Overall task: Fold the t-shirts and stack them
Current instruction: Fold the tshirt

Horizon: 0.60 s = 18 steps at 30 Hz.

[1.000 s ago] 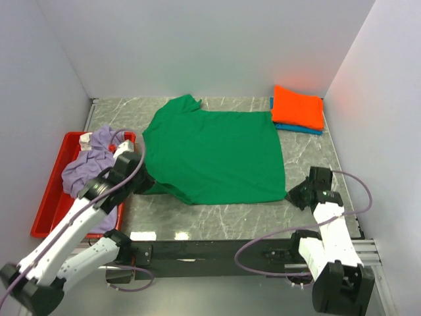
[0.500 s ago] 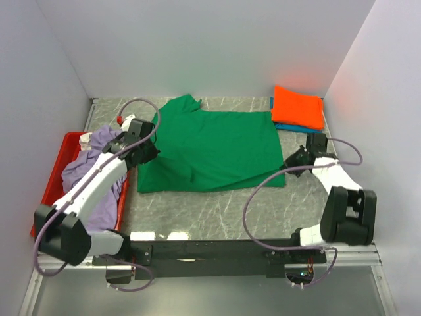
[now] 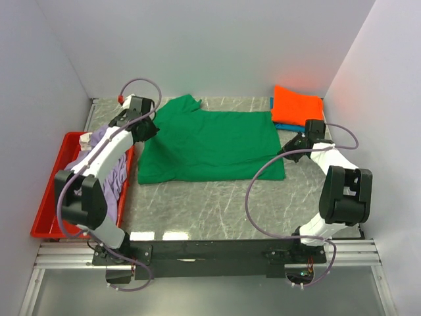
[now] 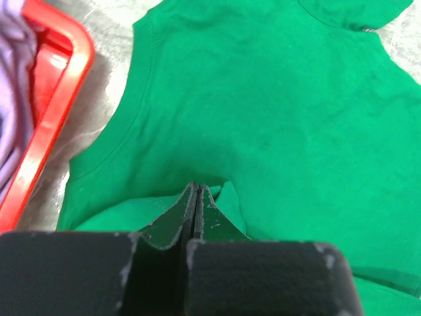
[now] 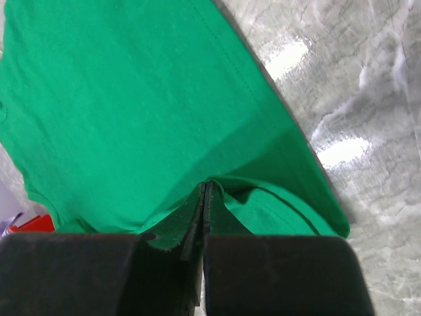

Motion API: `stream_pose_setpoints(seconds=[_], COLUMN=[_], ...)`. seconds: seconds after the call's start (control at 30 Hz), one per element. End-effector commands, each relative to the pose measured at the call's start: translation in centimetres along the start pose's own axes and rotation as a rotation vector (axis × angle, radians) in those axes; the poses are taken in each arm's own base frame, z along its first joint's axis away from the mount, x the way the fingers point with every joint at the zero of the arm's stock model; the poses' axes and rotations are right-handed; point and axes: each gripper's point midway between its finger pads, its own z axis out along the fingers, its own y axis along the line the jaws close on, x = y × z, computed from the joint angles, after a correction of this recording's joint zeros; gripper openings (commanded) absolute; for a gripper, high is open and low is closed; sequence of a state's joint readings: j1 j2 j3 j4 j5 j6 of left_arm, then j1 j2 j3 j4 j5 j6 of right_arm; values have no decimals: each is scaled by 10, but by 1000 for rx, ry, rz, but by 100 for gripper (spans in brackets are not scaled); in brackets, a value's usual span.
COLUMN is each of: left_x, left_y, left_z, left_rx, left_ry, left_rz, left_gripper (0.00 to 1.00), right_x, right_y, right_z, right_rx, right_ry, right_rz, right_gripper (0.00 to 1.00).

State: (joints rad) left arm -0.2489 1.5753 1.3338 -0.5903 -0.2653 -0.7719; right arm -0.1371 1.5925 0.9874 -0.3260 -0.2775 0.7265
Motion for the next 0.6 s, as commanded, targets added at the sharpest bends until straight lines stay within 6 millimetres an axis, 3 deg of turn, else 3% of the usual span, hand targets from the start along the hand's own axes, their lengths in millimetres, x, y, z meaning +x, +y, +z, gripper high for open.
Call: stream_pose_setpoints(seconds=[0.0, 0.57], left_x=[-21, -39], left_y=[-24, -60], left_z=[0, 4], left_rx=[66, 180], left_ry=[-37, -36], left_rz=[23, 49], left_gripper=[0, 0], right_x=[-17, -16], right_y=[14, -9], right_z=[0, -12], right_rx=[-32, -122], right_ry=[-53, -99], right_rz=[-42, 38], right_gripper=[0, 0])
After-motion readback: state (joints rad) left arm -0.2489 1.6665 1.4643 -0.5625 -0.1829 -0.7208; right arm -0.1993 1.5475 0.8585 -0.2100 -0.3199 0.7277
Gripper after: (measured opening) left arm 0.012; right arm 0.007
